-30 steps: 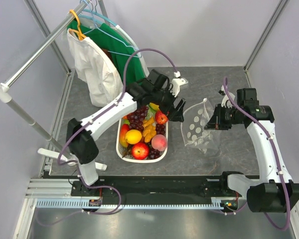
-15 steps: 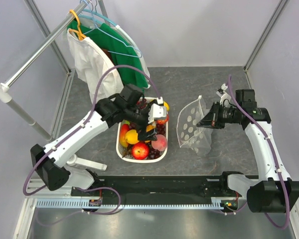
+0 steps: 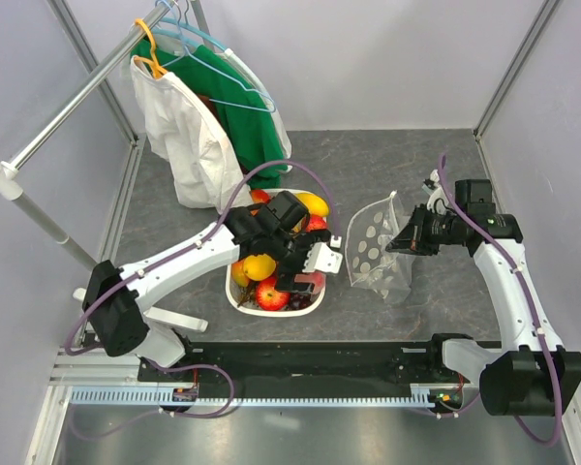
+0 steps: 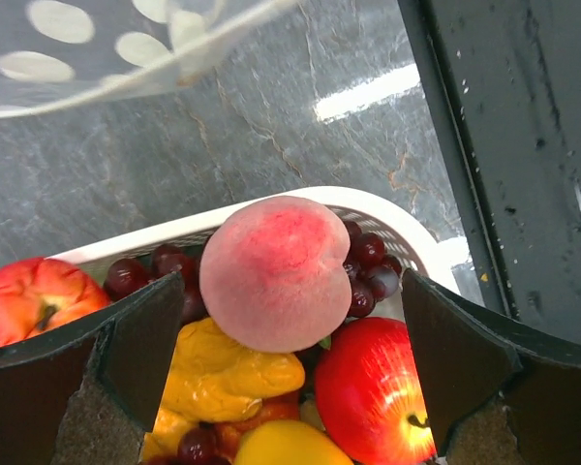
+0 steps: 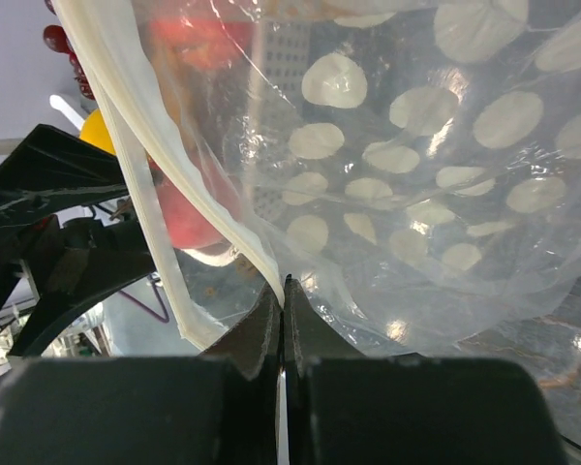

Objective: Place the food in the zip-top bag and seal the zipper
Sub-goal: Pick up the fake fruit from the bin, then place the fake fruit in the zipper food storage bag, then adjust the zipper food storage bag at the center of the board, then pick up the fake fruit from the bin, then place the fake fruit in the zipper food storage bag.

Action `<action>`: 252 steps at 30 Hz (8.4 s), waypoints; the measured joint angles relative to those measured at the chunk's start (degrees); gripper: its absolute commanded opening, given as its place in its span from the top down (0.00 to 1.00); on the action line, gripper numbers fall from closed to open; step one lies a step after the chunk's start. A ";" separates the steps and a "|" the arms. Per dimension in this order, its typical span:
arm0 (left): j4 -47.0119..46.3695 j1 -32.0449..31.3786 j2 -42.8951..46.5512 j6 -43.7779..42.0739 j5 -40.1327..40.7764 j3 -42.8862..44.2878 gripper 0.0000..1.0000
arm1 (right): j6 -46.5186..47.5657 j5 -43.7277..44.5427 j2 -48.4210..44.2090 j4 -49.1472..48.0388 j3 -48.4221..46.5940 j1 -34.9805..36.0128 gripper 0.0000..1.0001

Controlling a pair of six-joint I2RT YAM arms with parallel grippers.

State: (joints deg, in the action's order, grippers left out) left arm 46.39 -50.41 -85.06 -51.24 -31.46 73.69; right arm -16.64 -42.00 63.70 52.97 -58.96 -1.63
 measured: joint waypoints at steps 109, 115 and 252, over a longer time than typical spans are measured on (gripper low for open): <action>0.00 -0.61 -13.03 39.82 20.72 27.36 0.24 | 1.03 5.95 -7.76 4.33 -1.25 0.02 1.00; 0.26 1.90 -11.13 39.45 26.82 24.76 0.12 | 1.66 6.56 -8.07 5.01 -1.25 0.02 1.00; 2.29 10.29 -5.07 34.05 10.58 23.85 0.00 | 6.14 4.07 -8.33 8.85 -4.98 0.02 1.00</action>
State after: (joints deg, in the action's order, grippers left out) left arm 48.69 -40.12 -90.13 -17.19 -20.88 97.54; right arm -10.50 -37.93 55.37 61.82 -63.94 -1.61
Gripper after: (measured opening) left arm 0.995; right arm 0.011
